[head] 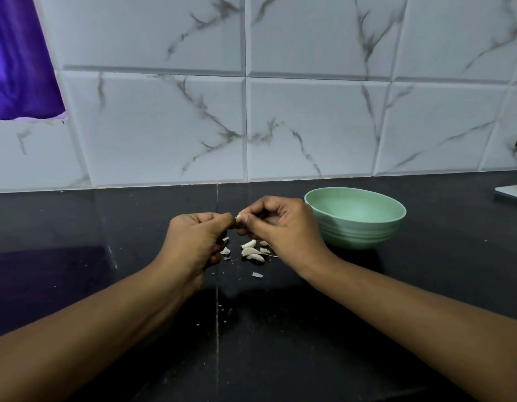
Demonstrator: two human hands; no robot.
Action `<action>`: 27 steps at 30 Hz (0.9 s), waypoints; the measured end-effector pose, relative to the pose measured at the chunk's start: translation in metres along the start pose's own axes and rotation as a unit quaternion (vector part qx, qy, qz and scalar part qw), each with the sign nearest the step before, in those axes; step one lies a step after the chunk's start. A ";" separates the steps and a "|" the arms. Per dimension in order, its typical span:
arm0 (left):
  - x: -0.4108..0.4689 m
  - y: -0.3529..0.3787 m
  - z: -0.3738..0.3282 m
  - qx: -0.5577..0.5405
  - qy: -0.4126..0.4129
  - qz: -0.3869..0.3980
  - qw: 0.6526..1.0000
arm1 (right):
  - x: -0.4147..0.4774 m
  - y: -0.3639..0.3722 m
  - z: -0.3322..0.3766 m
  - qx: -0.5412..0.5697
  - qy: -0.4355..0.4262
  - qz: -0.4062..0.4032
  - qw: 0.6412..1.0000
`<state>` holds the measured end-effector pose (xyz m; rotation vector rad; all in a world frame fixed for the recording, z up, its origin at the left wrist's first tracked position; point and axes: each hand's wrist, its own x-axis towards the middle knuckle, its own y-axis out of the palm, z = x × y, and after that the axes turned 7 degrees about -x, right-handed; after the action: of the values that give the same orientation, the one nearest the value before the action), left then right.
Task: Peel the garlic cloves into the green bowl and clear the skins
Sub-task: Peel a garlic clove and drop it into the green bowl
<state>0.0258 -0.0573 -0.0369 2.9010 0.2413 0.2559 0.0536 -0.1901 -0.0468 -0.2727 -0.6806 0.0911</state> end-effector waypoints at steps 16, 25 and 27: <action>0.001 -0.010 -0.003 0.172 0.217 0.047 0.960 | 0.004 -0.016 0.015 0.158 0.121 0.066 0.978; -0.001 -0.011 -0.007 0.304 0.309 0.017 0.901 | 0.002 -0.015 0.021 0.141 0.147 0.070 0.977; 0.000 -0.012 -0.006 0.305 0.305 0.018 0.902 | 0.002 -0.015 0.021 0.156 0.169 0.070 0.971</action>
<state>0.0228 -0.0446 -0.0339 3.3258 0.4296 1.3205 0.0415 -0.1990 -0.0257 -0.0293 -0.3010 0.2778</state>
